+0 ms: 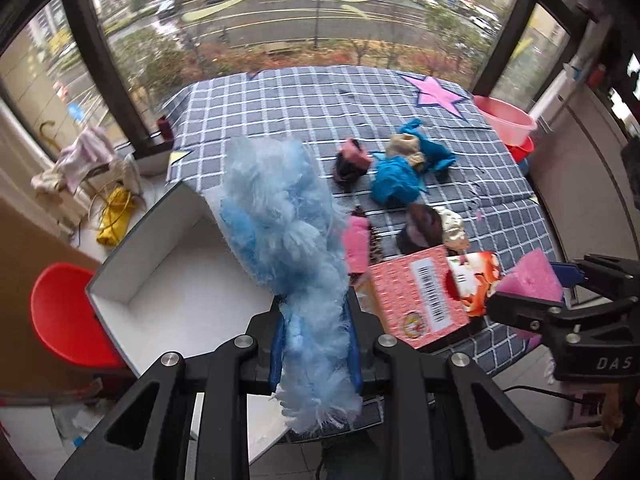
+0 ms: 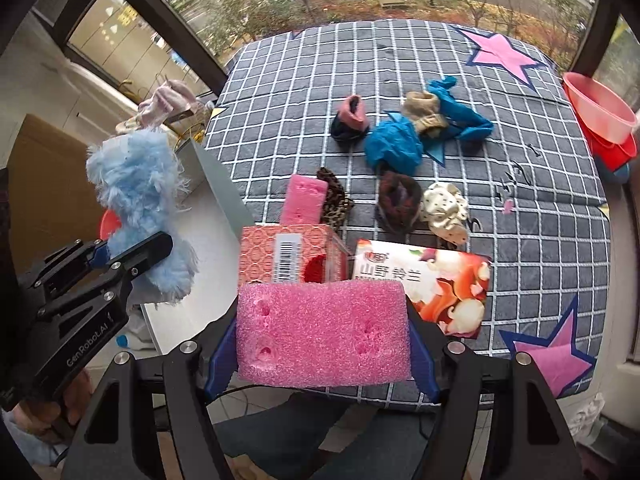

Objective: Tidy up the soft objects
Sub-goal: 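Carry the blue plush and pink sponge toward the open white box with both grippers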

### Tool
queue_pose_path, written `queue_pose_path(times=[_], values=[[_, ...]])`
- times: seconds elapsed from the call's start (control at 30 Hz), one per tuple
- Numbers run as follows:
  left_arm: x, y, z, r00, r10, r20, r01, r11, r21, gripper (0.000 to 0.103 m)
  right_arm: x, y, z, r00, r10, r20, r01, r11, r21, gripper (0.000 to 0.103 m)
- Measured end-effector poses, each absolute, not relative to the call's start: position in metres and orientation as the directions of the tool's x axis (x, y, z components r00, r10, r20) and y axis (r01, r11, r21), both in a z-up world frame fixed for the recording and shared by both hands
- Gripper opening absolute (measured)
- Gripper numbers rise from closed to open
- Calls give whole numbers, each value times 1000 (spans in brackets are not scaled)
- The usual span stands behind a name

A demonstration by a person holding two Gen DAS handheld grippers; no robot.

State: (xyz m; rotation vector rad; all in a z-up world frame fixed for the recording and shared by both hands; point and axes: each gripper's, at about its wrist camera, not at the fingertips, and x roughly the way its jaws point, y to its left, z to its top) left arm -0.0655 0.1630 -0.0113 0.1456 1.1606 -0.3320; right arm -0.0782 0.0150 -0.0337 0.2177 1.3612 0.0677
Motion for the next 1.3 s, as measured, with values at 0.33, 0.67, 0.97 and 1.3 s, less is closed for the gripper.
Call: queue_pose_path(times=[0.33, 0.67, 0.97, 1.3], values=[[-57, 216, -30, 353, -146, -924, 174, 981, -88, 28, -55, 59, -31, 177, 159, -971, -39, 987, 155, 72], [-59, 241, -47, 341, -137, -930, 114, 988, -104, 28, -43, 85, -32, 145, 138, -980, -118, 986, 121, 72], [-61, 249, -53, 337, -144, -930, 95, 988, -119, 28, -41, 101, -33, 126, 124, -984, -163, 981, 103, 72], [-62, 258, -57, 339, -135, -931, 67, 991, -119, 28, -38, 114, -35, 118, 122, -985, -206, 974, 96, 72]])
